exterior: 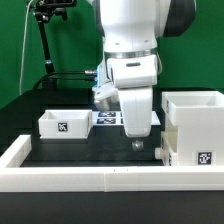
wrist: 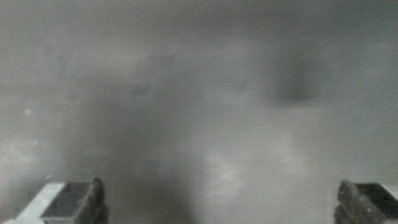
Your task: Assemble drawer
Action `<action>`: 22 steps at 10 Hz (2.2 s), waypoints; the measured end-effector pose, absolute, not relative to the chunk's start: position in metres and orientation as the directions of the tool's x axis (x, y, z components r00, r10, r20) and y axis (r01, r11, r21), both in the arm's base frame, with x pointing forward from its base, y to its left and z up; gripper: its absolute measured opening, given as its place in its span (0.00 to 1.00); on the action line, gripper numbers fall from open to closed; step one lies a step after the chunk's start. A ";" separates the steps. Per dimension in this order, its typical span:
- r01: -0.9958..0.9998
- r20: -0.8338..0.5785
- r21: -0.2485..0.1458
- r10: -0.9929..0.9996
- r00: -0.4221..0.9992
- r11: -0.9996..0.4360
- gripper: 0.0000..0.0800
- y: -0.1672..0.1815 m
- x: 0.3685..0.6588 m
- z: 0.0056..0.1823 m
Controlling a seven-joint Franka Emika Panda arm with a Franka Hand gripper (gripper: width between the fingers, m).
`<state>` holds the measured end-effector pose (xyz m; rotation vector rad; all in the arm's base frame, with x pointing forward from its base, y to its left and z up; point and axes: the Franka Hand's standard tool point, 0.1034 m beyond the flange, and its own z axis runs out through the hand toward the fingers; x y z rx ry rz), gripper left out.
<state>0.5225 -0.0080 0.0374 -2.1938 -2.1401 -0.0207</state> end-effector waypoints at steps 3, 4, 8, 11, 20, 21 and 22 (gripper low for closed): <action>0.996 0.043 -0.038 0.996 0.081 -0.079 0.81 -0.037 0.495 0.062; 0.996 0.043 -0.038 0.995 0.086 -0.085 0.81 -0.039 0.488 0.060; 0.995 0.044 -0.042 0.995 0.087 -0.085 0.81 -0.039 0.487 0.058; 0.994 0.045 -0.039 0.994 0.100 -0.098 0.81 -0.041 0.486 0.058; 0.948 0.028 -0.016 0.947 0.320 -0.319 0.81 -0.054 0.469 0.065; 0.966 0.028 -0.015 0.965 0.259 -0.259 0.81 -0.055 0.469 0.065; 0.962 0.029 -0.015 0.961 0.275 -0.274 0.81 -0.055 0.469 0.065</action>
Offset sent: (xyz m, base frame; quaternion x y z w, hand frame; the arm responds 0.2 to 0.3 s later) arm -0.0415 -0.0156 -0.0029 -0.0079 0.0165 0.0189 0.9997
